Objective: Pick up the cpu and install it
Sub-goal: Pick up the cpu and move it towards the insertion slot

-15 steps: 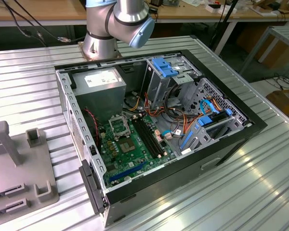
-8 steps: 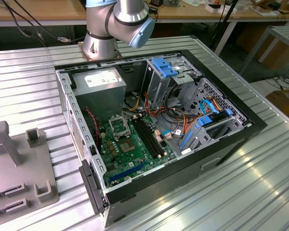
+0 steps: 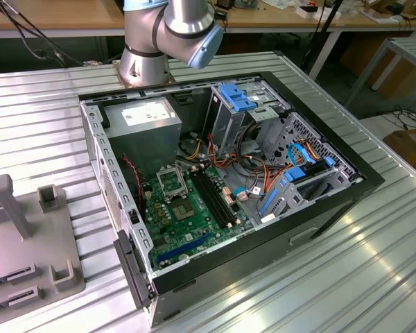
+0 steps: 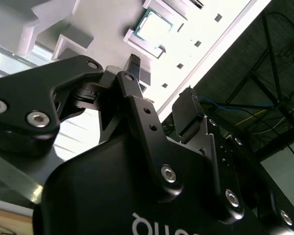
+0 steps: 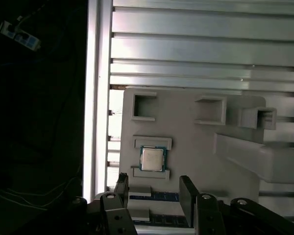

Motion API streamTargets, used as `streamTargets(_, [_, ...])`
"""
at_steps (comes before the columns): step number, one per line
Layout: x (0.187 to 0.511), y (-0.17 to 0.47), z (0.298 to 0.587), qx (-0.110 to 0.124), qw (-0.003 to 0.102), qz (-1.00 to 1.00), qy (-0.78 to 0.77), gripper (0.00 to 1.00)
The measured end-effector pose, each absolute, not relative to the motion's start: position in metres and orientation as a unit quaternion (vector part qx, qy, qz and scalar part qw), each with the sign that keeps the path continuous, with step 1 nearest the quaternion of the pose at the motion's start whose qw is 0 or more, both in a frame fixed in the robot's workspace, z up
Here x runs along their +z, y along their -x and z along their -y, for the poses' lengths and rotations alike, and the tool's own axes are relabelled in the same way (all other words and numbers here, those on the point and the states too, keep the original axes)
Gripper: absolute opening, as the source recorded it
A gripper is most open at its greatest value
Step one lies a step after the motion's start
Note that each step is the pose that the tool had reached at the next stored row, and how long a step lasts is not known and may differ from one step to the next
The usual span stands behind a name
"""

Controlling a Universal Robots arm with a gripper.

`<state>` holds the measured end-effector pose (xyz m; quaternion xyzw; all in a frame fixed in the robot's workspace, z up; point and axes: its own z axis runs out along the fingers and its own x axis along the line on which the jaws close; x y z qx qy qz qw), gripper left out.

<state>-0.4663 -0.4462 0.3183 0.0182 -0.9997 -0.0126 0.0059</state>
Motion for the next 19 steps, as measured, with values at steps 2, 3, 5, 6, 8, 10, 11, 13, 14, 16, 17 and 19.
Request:
streamTargets(2, [0.314,0.466,0.446,-0.013,0.006,1.0,-0.018,0.54])
streamTargets(3, [0.311,0.466,0.446,-0.013,0.006,1.0,-0.018,0.54])
streamTargets(5, [0.307,0.466,0.446,-0.013,0.006,1.0,-0.018,0.54])
streamTargets(6, [0.305,0.466,0.446,-0.013,0.006,1.0,-0.018,0.54])
streamTargets(8, [0.301,0.465,0.446,-0.013,0.006,1.0,-0.018,0.54])
streamTargets(10, [0.299,0.465,0.446,-0.013,0.006,1.0,-0.018,0.54])
streamTargets(11, [0.299,0.465,0.446,-0.013,0.006,1.0,-0.018,0.54])
streamTargets(13, [0.299,0.466,0.446,-0.013,0.006,1.0,-0.018,0.54])
streamTargets(14, [0.299,0.466,0.446,-0.013,0.006,1.0,-0.018,0.54])
streamTargets(16, [0.299,0.465,0.446,-0.013,0.006,1.0,-0.018,0.54])
streamTargets(17, [0.299,0.466,0.446,-0.013,0.006,1.0,-0.018,0.54])
streamTargets(19, [0.299,0.465,0.446,-0.013,0.006,1.0,-0.018,0.54])
